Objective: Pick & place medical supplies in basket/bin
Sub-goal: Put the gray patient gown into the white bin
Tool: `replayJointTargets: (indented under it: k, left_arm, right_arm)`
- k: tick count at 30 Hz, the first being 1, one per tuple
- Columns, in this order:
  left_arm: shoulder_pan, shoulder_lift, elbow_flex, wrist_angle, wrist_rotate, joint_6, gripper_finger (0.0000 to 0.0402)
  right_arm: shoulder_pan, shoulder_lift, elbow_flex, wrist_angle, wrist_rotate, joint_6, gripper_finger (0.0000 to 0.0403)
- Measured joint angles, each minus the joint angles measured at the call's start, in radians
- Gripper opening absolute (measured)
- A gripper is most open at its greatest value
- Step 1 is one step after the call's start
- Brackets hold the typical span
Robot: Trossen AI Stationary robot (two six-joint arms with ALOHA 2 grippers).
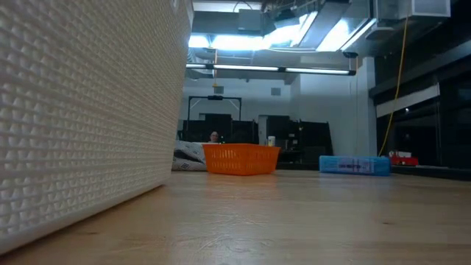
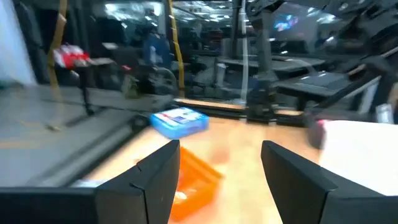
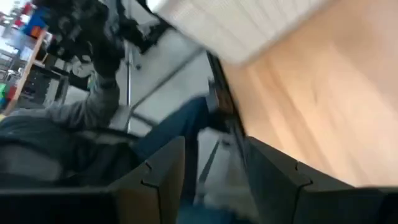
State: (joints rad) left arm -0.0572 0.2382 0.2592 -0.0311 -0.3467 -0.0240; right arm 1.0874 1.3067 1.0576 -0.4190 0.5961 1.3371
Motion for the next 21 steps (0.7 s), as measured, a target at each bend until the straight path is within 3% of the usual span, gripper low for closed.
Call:
replayJointTargets:
  k: [2,5,7,10,16,21]
  left_arm:
    - [0.0,0.0,0.0,0.003,0.08,-0.044,0.0225]
    - [0.0,0.0,0.0,0.035,0.327,0.015,0.0225]
    - [0.0,-0.001,0.0,0.054,0.5,0.041,0.0225]
    - [0.001,-0.008,0.02,0.087,0.67,0.023,0.0225]
    - [-0.001,-0.049,0.062,0.079,0.815,-0.029,0.0226]
    - [-0.013,-0.097,0.073,0.078,0.865,-0.047,0.0226]
  right_arm:
    - [0.0,0.015,0.0,0.037,0.055,-0.136,0.0166]
    - [0.0,0.033,-0.001,0.089,0.139,-0.485,0.0166]
    - [0.001,0.033,-0.001,0.139,0.187,-0.644,0.0165]
    - [0.0,0.033,-0.001,0.228,0.201,-0.839,0.0164]
    - [0.001,0.034,-0.001,0.44,0.095,-1.177,0.0166]
    - [0.0,0.034,-0.001,0.456,0.043,-1.217,0.0166]
